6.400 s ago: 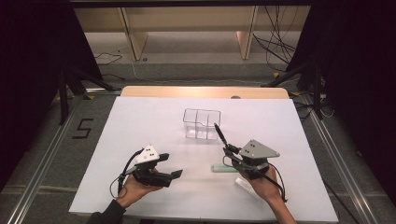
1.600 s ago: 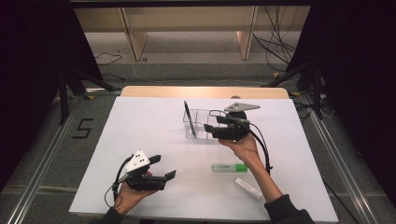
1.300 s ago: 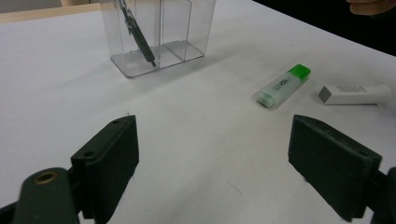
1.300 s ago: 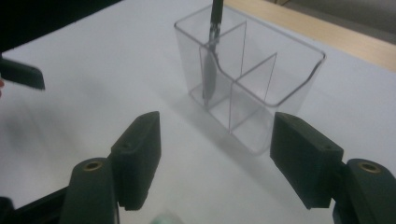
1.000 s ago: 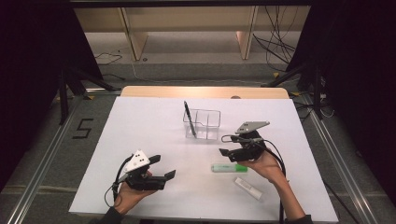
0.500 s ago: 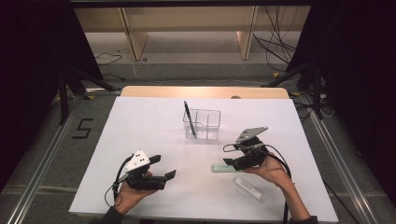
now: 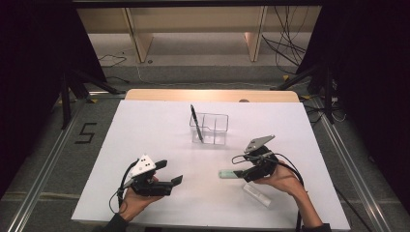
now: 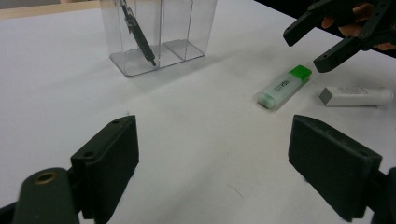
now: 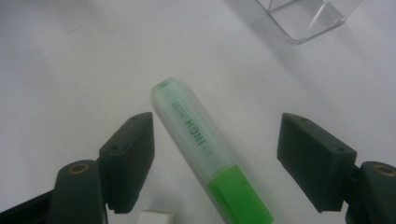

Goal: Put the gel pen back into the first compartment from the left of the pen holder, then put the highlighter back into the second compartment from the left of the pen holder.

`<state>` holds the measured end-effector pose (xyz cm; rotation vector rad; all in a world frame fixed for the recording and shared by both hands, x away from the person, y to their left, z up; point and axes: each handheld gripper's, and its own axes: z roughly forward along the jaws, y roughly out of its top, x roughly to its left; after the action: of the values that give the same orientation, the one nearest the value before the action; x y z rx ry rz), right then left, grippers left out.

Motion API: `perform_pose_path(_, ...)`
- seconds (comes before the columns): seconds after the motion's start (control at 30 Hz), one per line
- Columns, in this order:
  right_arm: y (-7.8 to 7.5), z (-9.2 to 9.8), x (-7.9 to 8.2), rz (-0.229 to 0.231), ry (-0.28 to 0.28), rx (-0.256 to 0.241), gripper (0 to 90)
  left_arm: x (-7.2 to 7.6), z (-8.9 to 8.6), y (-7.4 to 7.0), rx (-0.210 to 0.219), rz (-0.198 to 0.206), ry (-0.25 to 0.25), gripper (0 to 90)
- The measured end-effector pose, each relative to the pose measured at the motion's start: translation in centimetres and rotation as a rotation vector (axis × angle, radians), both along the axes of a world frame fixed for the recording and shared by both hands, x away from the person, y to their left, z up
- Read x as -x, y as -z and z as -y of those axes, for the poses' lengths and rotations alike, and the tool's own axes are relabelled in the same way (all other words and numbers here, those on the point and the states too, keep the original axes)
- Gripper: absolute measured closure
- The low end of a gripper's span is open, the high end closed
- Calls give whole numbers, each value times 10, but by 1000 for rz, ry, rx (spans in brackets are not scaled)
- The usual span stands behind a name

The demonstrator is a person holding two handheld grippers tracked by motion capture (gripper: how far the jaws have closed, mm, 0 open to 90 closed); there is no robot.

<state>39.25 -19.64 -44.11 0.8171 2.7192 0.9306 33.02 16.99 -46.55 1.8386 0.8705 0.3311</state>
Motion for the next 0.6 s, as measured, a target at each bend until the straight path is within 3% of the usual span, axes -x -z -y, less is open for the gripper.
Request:
perform_pose_path(0.43, 3, -2, 3, 4, -20, 102, 290, -2, 1, 1, 3, -4, 9, 162)
perform_pose_path(0.6, 3, -3, 4, 7, -19, 112, 293, -2, 2, 0, 3, -1, 9, 162)
